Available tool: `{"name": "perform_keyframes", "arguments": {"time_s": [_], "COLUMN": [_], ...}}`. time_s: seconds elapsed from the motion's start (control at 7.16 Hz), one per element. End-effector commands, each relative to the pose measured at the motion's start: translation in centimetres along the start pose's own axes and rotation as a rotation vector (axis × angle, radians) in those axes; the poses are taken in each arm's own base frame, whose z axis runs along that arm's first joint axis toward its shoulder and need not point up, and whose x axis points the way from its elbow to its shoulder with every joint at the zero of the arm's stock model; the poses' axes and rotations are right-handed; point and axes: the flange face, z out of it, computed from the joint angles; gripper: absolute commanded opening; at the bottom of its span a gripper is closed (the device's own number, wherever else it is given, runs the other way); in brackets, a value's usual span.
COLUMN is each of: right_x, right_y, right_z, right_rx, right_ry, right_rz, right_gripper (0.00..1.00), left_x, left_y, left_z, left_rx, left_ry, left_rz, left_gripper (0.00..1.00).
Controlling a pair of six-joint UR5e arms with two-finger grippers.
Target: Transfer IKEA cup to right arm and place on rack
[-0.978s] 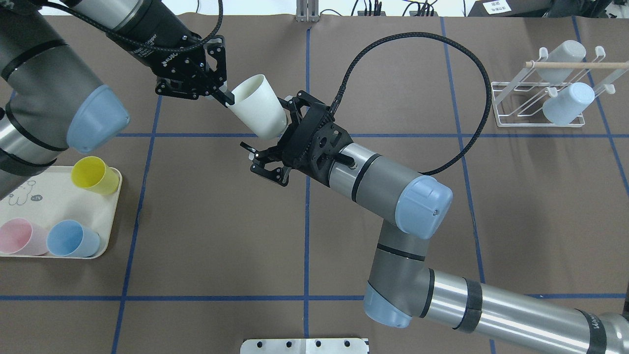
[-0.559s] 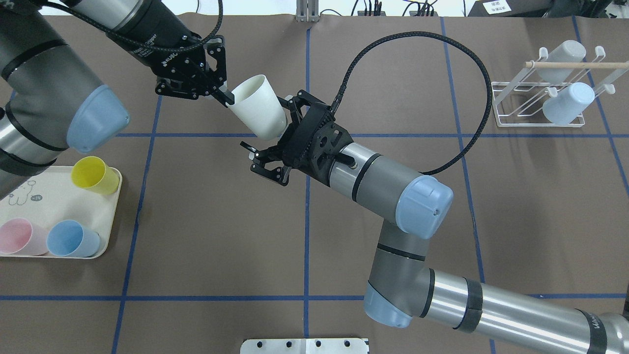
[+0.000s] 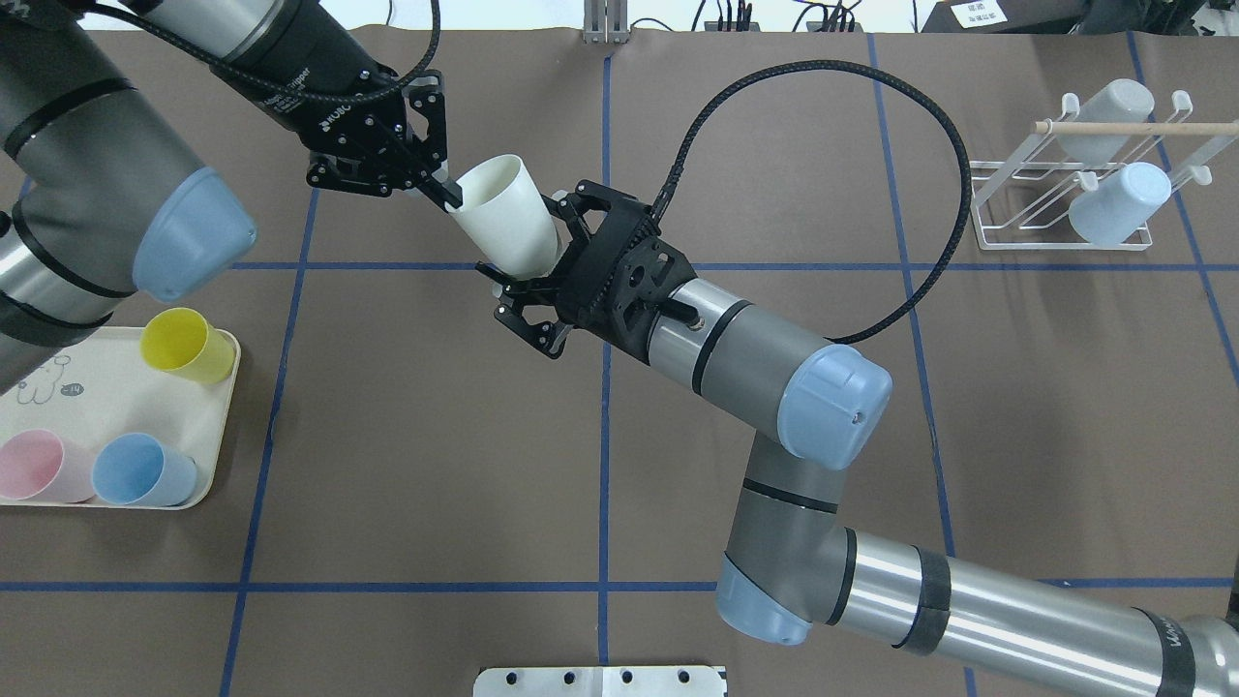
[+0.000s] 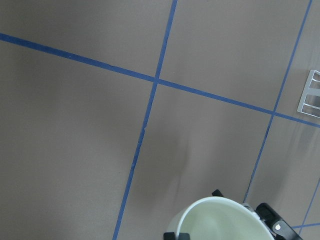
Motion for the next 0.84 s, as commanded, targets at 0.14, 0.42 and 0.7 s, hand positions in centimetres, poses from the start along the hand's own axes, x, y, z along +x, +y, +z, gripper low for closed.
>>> {"name": "perform_keyframes", "arguments": {"time_s": [0.14,0.42,0.7], "right_x": [0.3,1.0,3.6], "right_y": [0.1,0.6,1.1], "right_z": [-0.3,-0.3,-0.1], "right_rx": [0.001,-0.010,-0.063], "right_ry": [0.016,0.025,0.063], "right_rz": [-0.002,-0.011,-0.043], "right_gripper": [0.69,0.69,0.68], "left_x": [0.4,0.2,-0.6], "left_y": [0.4,-0.2,-1.8], "left_z": [-0.4,-1.8,-4.8], "left_rx": [0.014,0.057,0.130], "left_ry": [0.023,0.028,0.034], "left_rz": [0.053,0.053,0.058], "left_gripper": [0.99,1.00,1.00]}}
